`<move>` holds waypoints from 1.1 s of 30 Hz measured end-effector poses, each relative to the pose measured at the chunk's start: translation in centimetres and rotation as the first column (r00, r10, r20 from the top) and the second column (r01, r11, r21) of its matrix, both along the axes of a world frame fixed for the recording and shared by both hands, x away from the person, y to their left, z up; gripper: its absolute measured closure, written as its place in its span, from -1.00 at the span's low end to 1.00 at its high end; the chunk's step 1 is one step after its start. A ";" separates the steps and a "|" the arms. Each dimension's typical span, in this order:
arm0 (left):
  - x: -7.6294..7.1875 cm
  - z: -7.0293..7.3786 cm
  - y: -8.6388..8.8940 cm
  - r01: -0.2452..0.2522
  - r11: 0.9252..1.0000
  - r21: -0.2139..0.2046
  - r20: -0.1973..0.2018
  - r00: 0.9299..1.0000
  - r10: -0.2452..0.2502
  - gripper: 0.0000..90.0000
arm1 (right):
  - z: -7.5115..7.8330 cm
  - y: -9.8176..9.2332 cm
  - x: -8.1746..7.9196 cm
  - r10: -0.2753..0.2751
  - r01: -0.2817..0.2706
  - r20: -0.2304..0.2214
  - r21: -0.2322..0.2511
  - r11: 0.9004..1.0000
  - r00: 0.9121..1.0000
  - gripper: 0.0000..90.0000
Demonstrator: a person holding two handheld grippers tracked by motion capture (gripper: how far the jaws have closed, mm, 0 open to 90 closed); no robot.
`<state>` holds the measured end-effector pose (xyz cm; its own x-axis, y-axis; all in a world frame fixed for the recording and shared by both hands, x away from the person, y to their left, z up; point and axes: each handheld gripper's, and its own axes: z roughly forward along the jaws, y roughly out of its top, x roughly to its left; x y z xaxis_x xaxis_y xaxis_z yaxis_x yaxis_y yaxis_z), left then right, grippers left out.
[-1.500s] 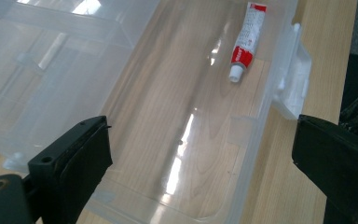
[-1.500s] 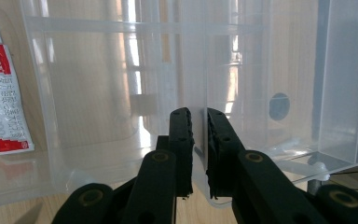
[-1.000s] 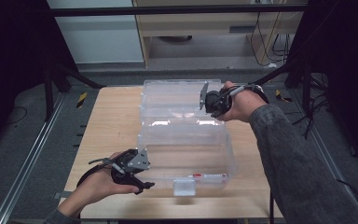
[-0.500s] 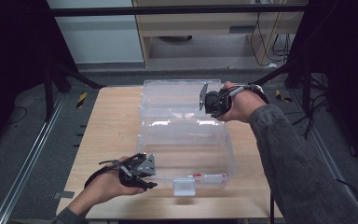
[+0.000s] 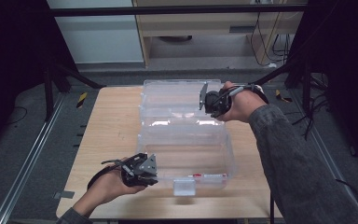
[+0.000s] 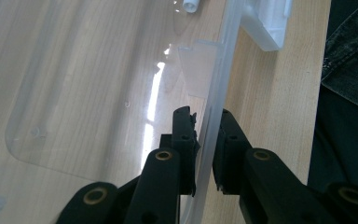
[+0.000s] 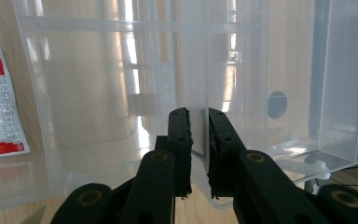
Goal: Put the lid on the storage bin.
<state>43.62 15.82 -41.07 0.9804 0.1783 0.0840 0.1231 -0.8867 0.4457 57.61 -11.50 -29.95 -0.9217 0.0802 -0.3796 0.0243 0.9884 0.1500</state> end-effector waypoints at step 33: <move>1.2 -0.2 -0.1 -0.050 0.998 -0.025 0.025 0.998 0.051 0.75 | 1.3 0.3 -1.5 0.019 -0.019 -0.012 0.028 0.999 1.000 0.92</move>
<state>44.82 15.72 -41.24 0.9677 0.2299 0.1035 0.1560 -0.8685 0.4705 56.16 -11.18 -28.68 -0.9278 0.0727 -0.3659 0.0073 0.9842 0.1770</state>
